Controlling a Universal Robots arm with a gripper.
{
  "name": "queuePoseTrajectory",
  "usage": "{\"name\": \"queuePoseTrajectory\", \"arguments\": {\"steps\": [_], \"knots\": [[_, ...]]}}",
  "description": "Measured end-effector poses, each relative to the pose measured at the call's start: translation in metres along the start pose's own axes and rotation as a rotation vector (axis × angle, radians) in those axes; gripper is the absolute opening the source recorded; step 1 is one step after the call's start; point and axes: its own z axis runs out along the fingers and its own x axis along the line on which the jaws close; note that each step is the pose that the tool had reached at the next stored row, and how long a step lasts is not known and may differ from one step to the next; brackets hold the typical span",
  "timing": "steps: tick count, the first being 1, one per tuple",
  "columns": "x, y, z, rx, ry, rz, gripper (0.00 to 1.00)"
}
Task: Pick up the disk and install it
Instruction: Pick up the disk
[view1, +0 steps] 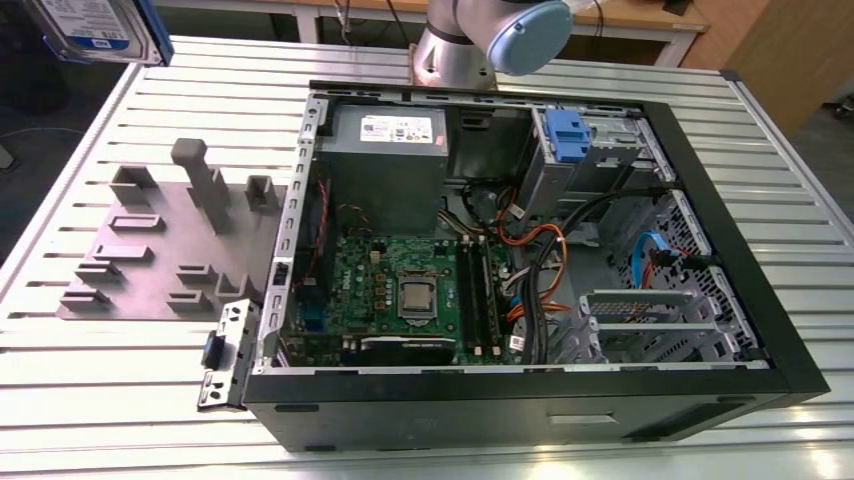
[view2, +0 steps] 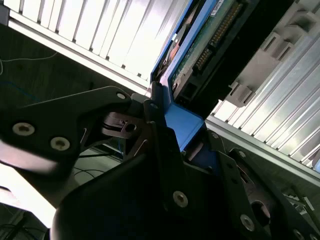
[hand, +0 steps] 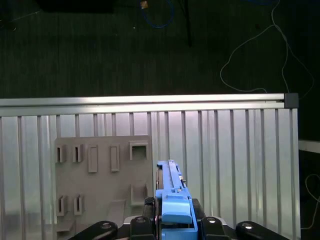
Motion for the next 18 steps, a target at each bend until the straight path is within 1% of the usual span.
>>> {"name": "queuePoseTrajectory", "arguments": {"steps": [1, 2, 3, 6, 17, 18], "knots": [[0.0, 0.0, 0.0001, 0.0004, 0.0043, 0.0, 0.37], [0.0, -0.0001, 0.0, 0.0005, 0.0105, 0.0, 0.37], [0.0001, 0.0, 0.0, 0.0006, 0.0124, 0.0, 0.37], [0.0, -0.0001, 0.0, 0.0006, 0.0142, 0.0, 0.37], [-0.0001, -0.0024, 0.0, 0.0007, 0.0142, 0.0, 0.37], [-0.0001, -0.0025, 0.0, 0.0006, 0.015, 0.0, 0.37]]}}
